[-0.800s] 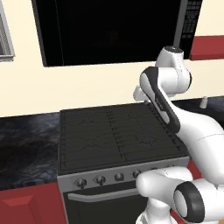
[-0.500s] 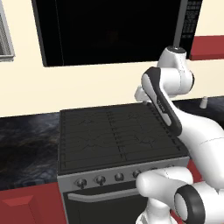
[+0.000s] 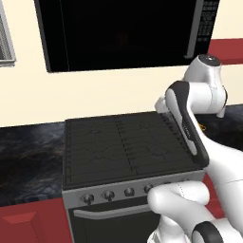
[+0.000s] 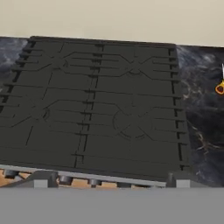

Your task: Open the microwave door.

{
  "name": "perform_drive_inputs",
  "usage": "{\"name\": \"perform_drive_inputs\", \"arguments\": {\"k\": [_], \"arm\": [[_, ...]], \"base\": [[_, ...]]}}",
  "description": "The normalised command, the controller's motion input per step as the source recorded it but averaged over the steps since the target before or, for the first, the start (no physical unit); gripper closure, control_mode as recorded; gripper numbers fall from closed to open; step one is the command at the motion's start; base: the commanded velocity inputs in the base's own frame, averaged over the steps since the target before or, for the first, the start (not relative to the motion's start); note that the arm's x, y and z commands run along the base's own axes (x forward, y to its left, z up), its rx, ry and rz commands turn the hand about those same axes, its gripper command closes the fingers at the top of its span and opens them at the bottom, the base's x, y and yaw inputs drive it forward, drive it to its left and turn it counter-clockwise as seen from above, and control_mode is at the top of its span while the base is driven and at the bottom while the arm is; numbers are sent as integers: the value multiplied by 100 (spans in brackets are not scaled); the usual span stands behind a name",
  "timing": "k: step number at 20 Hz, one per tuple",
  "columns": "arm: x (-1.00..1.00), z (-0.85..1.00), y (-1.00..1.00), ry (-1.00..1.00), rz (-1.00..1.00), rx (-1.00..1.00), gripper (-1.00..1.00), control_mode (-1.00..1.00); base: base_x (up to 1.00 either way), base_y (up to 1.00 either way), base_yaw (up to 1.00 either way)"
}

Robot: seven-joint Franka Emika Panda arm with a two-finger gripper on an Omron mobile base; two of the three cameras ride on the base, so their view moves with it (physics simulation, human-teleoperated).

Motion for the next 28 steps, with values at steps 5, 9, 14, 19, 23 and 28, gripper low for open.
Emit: {"name": "perform_drive_inputs", "arguments": {"k": [5, 9, 14, 19, 23, 28], "arm": [[-17, 12, 0, -9, 0, 0, -100, -100], [-23, 37, -7, -23, 0, 0, -100, -100], [-14, 74, -14, -20, 0, 0, -100, -100], [-14, 93, -13, -10, -1, 0, -100, -100], [-12, 78, -40, -7, -9, 0, -100, -100], [0, 40, -51, -10, -9, 0, -100, -100]], "base": [[0, 0, 0], [0, 0, 0], [0, 0, 0], [0, 0, 0], [0, 0, 0], [0, 0, 0]]}}
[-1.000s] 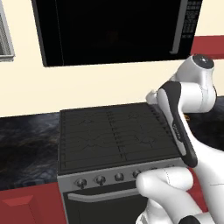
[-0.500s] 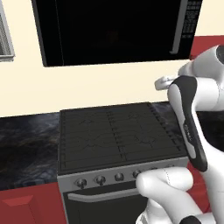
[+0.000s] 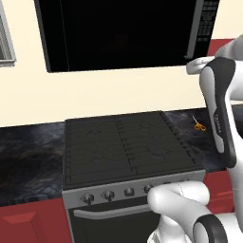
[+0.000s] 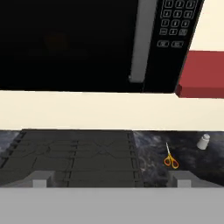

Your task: Open the microwave door.

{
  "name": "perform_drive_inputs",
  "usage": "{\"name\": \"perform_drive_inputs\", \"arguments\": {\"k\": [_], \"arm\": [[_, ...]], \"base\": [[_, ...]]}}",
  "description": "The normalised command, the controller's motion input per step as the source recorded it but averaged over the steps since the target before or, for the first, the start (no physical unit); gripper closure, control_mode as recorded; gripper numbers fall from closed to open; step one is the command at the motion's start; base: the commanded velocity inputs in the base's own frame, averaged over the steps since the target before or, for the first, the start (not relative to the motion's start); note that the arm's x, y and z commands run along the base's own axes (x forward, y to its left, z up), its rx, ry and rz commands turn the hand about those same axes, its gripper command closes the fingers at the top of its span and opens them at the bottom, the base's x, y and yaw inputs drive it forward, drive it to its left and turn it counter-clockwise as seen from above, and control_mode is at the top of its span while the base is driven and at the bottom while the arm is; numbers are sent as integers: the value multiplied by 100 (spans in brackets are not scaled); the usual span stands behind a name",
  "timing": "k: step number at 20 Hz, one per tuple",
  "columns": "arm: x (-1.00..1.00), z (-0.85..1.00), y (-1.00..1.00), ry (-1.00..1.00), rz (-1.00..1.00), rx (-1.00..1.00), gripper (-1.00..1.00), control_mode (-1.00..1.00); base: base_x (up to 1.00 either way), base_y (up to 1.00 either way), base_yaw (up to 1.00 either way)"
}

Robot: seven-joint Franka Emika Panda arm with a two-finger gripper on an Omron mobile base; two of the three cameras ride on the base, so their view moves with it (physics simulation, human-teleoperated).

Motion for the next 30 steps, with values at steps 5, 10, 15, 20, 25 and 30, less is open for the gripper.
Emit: {"name": "perform_drive_inputs", "arguments": {"k": [5, 10, 15, 20, 25, 30], "arm": [[19, 24, -23, -14, -6, 1, -100, -100], [46, 7, -7, -12, -3, 3, -100, -100], [71, 0, -16, 0, -1, 3, -100, -100], [65, 0, -26, -2, 0, 2, -100, -100], [61, -1, -12, -11, 0, 2, -100, -100], [70, -10, 0, -7, 1, 0, -100, -100]], "base": [[0, 0, 0], [0, 0, 0], [0, 0, 0], [0, 0, 0], [0, 0, 0], [0, 0, 0]]}}
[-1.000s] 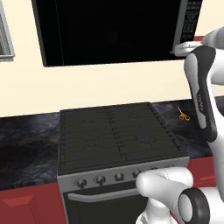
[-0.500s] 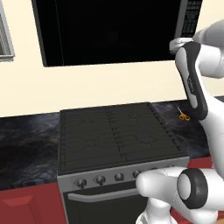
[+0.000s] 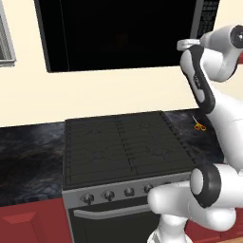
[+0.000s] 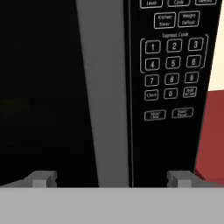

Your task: Open the microwave door.

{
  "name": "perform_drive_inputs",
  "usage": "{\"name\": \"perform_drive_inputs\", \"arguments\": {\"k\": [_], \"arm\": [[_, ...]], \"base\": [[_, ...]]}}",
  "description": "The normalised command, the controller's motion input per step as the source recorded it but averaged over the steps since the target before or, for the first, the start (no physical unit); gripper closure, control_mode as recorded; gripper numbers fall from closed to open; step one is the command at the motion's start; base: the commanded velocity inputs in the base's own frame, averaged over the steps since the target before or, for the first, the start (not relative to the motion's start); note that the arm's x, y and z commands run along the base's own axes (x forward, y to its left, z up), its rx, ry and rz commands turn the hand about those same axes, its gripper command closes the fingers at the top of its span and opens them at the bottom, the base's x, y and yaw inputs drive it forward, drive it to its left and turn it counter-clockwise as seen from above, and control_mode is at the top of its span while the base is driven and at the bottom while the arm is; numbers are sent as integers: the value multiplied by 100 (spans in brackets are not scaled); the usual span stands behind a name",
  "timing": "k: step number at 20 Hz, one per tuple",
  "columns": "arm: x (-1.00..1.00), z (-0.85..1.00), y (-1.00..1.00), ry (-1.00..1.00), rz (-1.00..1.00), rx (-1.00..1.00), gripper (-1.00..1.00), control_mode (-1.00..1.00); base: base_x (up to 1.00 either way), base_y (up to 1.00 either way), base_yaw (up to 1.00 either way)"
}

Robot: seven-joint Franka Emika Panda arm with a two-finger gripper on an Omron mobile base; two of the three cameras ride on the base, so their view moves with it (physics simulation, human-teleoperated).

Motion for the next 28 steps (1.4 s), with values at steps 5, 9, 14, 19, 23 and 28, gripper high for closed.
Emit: {"name": "perform_drive_inputs", "arguments": {"k": [5, 9, 14, 19, 23, 28], "arm": [[76, -11, -1, 0, 5, 1, -100, -100], [95, -28, 0, 0, 10, 4, -100, -100], [90, -24, 0, 0, 10, 3, 100, -100], [-41, -2, -6, -5, 8, 0, 100, -100], [-100, 0, -19, -10, 17, 0, 100, -100], [-100, 0, -5, -4, 25, 0, 100, -100]], "base": [[0, 0, 0], [0, 0, 0], [0, 0, 0], [0, 0, 0], [0, 0, 0], [0, 0, 0]]}}
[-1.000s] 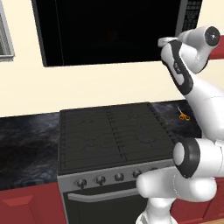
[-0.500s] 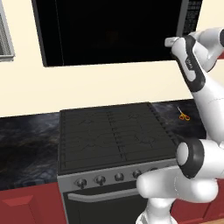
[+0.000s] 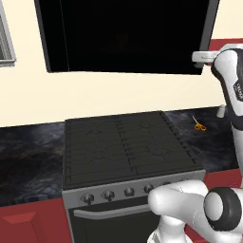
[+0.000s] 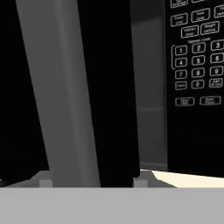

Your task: Open the microwave door.

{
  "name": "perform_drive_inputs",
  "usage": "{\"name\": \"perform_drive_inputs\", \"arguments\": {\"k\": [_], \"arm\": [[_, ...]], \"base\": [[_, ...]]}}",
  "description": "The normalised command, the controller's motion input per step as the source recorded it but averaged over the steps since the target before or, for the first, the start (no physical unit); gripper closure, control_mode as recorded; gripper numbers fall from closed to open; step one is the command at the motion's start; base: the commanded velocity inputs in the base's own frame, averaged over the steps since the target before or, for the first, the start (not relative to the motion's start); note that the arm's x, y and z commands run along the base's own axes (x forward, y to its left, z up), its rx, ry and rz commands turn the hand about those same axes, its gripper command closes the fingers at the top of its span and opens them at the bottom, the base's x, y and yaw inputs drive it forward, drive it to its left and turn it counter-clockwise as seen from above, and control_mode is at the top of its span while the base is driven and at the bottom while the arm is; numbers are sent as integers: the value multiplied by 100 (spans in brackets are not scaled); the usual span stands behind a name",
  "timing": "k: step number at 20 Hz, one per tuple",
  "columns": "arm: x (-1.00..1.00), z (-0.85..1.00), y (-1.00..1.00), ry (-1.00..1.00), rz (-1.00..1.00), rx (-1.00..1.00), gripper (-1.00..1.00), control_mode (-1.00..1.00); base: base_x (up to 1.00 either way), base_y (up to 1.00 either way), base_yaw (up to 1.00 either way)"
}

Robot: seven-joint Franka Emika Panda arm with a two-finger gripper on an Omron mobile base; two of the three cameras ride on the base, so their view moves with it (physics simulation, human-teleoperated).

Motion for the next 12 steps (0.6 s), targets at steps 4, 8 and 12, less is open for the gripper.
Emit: {"name": "perform_drive_inputs", "arguments": {"k": [4, 8, 12], "arm": [[-100, 0, 0, 0, 27, 0, 100, -100], [-98, 0, 0, 0, 26, -1, 100, -100], [-77, 2, 0, -1, 12, -1, -100, -100]], "base": [[0, 0, 0], [0, 0, 0], [0, 0, 0]]}}
